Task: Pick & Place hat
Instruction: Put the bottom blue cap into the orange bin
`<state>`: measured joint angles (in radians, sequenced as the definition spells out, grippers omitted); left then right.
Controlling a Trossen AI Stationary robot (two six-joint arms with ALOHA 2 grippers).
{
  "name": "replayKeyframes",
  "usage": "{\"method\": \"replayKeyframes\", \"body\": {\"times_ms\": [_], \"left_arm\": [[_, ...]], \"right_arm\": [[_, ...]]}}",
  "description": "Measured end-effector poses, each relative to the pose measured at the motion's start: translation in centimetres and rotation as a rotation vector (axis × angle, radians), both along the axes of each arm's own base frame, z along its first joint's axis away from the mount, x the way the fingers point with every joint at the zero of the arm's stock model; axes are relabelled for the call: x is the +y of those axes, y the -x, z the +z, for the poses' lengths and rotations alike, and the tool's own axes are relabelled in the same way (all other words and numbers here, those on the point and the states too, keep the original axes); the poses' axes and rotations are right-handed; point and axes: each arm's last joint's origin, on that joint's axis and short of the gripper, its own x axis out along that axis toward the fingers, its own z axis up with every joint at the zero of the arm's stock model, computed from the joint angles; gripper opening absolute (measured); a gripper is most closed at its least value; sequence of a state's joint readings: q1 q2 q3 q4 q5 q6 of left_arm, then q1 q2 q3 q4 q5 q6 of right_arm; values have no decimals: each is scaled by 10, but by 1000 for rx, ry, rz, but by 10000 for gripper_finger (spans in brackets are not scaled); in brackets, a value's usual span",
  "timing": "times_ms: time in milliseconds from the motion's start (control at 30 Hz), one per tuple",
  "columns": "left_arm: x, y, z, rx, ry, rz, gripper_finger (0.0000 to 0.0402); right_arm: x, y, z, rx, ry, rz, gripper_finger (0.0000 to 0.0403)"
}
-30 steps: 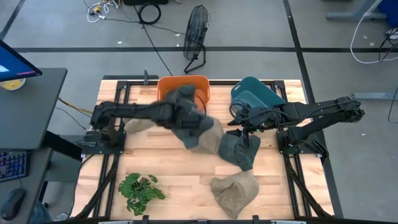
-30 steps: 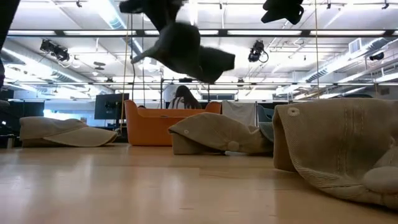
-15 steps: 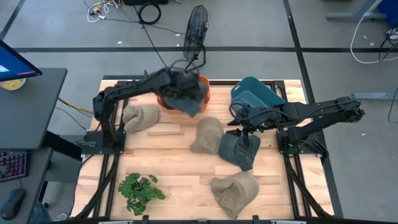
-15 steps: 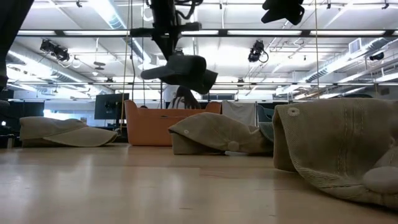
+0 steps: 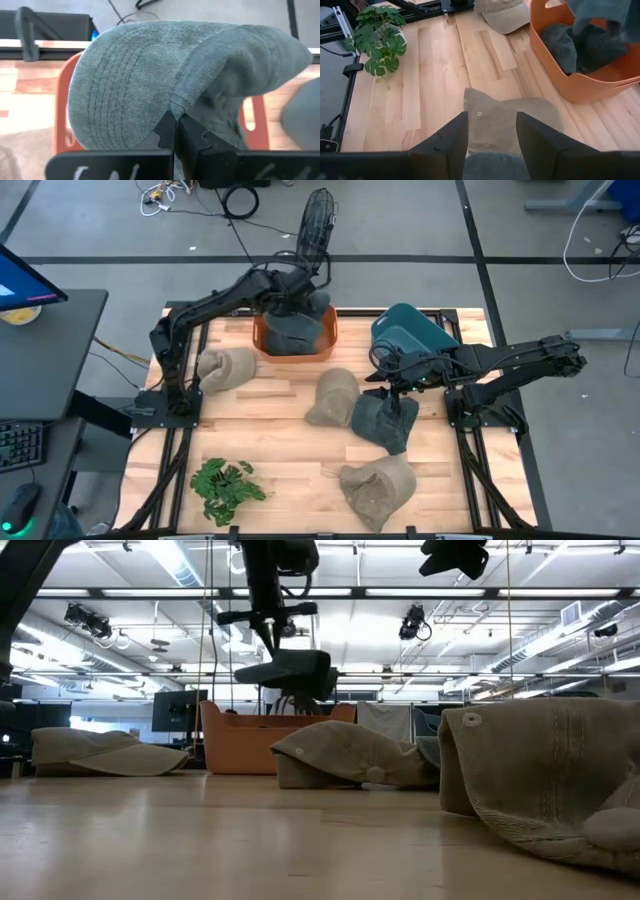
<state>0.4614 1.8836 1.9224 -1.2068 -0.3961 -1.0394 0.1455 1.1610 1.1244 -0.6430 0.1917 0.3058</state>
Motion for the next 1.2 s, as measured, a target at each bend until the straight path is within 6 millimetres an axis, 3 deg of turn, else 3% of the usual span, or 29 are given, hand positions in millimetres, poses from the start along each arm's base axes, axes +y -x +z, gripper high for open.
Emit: {"method": "replayKeyframes", "body": {"times_ms": [367, 667, 1200], "left_arm": [[10, -13, -37, 128, 50, 37, 7], [8, -10, -38, 162, 47, 85, 7], [17, -21, -63, 214, 55, 66, 7]], "right_arm": [[0, 0, 0, -6, 1, -2, 171], [0, 0, 0, -7, 0, -2, 171], [0, 0, 0, -6, 1, -2, 171]]}}
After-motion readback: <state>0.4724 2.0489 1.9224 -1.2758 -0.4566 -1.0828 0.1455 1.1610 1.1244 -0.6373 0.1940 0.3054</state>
